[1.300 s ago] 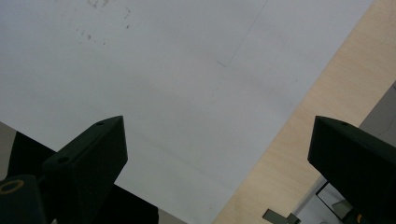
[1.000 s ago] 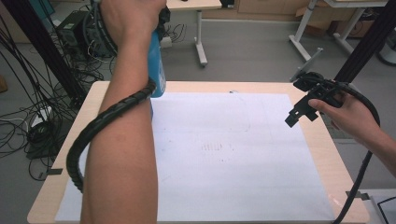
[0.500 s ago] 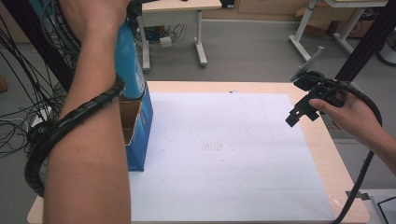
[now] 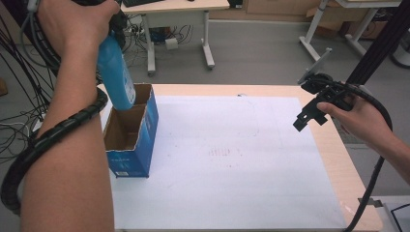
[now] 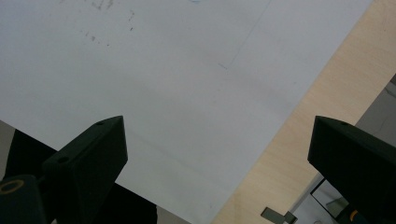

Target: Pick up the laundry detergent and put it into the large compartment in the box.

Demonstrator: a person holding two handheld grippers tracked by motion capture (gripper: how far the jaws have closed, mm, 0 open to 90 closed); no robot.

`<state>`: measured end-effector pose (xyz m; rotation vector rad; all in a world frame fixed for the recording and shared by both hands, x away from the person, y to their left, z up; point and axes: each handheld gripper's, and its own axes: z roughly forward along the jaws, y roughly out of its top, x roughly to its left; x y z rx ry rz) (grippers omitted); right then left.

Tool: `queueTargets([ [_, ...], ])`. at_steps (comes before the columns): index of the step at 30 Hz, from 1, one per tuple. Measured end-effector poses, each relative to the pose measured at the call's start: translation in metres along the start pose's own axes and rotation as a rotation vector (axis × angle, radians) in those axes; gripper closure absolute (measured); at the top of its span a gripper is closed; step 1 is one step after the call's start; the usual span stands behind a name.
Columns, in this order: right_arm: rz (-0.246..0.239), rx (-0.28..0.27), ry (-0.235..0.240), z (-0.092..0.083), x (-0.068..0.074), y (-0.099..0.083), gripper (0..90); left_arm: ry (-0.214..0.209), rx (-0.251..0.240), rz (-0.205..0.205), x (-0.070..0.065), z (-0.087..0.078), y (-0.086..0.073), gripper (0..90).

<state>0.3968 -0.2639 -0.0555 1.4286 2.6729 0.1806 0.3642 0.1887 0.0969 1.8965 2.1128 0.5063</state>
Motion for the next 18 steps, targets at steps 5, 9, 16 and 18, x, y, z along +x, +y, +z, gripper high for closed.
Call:
queueTargets([
  [5, -0.003, 0.005, 0.0, 0.001, 0.003, 0.002, 4.7, 0.0, 0.008, -0.001, 0.006, 0.007, -0.002, 38.3],
  [9, -0.005, 0.005, -0.006, 0.002, 0.005, 0.002, 4.7, 0.006, 0.021, 0.003, 0.009, 0.014, -0.002, 38.3],
  [16, -0.003, 0.014, -0.008, 0.003, 0.007, 0.002, 4.7, 0.0, 0.038, 0.006, 0.015, 0.029, -0.005, 38.3],
  [18, -0.002, 0.019, -0.007, 0.004, 0.006, 0.003, 4.7, 0.008, 0.047, 0.01, 0.015, 0.035, -0.006, 38.3],
])
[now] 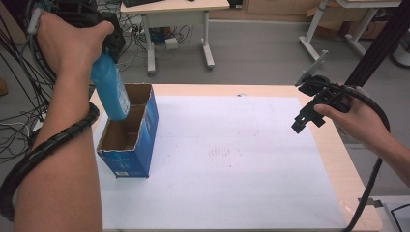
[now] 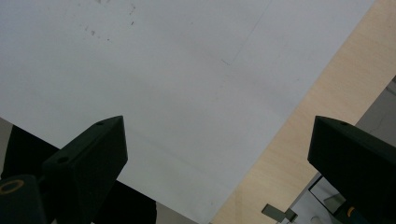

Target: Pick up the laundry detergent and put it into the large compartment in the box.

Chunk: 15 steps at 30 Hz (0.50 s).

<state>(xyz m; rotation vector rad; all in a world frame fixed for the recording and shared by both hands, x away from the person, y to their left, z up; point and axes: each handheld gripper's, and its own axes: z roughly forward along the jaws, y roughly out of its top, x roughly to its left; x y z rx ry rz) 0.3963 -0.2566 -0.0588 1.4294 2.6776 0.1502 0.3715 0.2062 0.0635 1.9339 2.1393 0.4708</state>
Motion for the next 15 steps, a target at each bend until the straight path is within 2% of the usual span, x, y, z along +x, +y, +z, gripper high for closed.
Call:
queueTargets([
  [4, 0.0, 0.0, -0.003, 0.001, 0.001, 0.0, 4.7, 0.012, 0.014, 0.003, -0.002, 0.01, 0.0, 38.3],
  [9, 0.001, -0.001, -0.004, 0.001, 0.002, -0.001, 4.7, -0.003, 0.027, 0.002, 0.004, 0.022, -0.003, 38.3],
  [15, -0.002, 0.003, -0.002, 0.002, 0.002, -0.001, 4.7, 0.002, 0.039, 0.015, 0.003, 0.034, -0.006, 38.3],
])
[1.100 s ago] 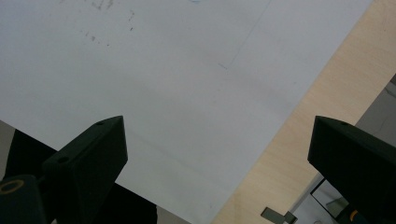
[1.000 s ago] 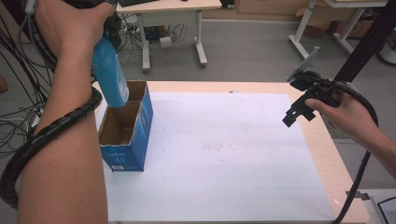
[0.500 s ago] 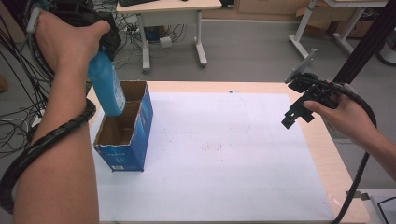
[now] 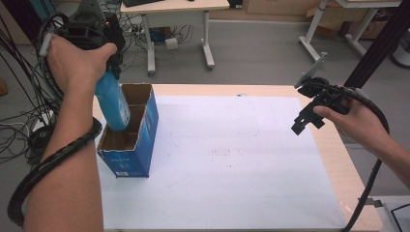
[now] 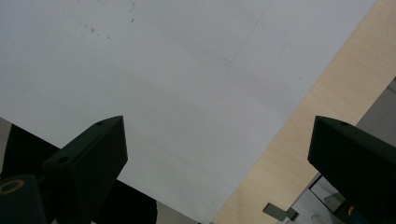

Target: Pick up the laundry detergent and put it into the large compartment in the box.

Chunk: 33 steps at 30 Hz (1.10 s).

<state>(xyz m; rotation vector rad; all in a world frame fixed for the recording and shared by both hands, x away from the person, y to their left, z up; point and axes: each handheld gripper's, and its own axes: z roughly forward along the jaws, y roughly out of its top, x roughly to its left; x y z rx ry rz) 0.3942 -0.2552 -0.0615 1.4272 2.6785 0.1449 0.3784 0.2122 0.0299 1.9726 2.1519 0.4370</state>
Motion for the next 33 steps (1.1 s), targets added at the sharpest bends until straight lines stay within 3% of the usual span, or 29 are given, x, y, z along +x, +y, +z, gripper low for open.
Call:
queueTargets([
  [33, -0.014, 0.014, 0.01, 0.008, 0.008, 0.001, 4.7, -0.012, 0.056, 0.03, 0.005, 0.054, -0.019, 38.3],
])
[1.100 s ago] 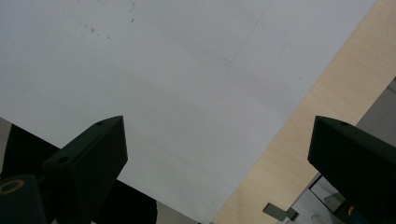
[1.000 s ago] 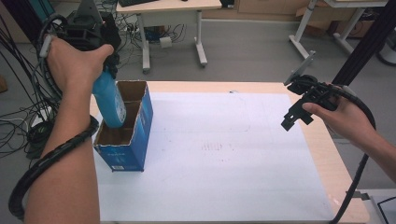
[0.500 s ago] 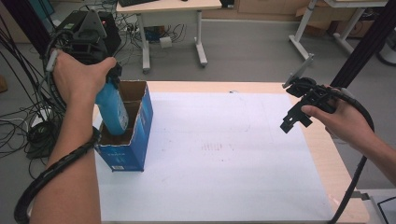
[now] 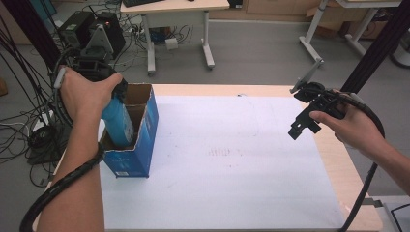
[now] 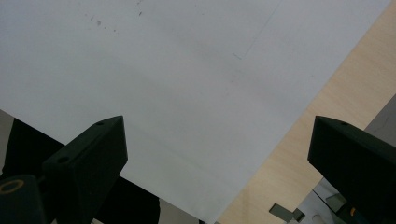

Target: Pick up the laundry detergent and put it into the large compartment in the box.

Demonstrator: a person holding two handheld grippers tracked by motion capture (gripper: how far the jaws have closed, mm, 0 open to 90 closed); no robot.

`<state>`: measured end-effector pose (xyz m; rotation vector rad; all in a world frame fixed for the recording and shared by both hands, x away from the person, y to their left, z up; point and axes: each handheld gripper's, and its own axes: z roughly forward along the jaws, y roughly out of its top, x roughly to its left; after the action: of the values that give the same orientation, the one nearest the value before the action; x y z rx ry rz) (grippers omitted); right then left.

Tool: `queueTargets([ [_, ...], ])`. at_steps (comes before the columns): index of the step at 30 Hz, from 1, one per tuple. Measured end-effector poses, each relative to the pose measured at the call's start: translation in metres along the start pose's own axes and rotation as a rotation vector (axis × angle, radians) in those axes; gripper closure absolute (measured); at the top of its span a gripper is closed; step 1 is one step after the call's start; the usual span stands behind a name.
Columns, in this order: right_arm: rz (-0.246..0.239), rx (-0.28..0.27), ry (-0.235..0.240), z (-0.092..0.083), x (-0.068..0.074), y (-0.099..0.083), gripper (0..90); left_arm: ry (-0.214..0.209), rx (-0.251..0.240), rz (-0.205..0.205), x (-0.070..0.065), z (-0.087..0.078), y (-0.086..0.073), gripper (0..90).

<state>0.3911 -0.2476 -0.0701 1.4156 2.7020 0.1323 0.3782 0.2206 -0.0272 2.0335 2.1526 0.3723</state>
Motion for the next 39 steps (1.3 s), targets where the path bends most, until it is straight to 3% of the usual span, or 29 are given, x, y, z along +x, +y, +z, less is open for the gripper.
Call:
queueTargets([
  [32, -0.006, 0.013, 0.013, 0.012, -0.001, 0.002, 4.7, 0.001, 0.055, 0.029, -0.009, 0.052, -0.006, 38.3],
  [39, -0.002, 0.013, 0.016, 0.012, -0.003, 0.002, 4.7, -0.02, 0.061, 0.021, -0.004, 0.065, -0.007, 38.3],
])
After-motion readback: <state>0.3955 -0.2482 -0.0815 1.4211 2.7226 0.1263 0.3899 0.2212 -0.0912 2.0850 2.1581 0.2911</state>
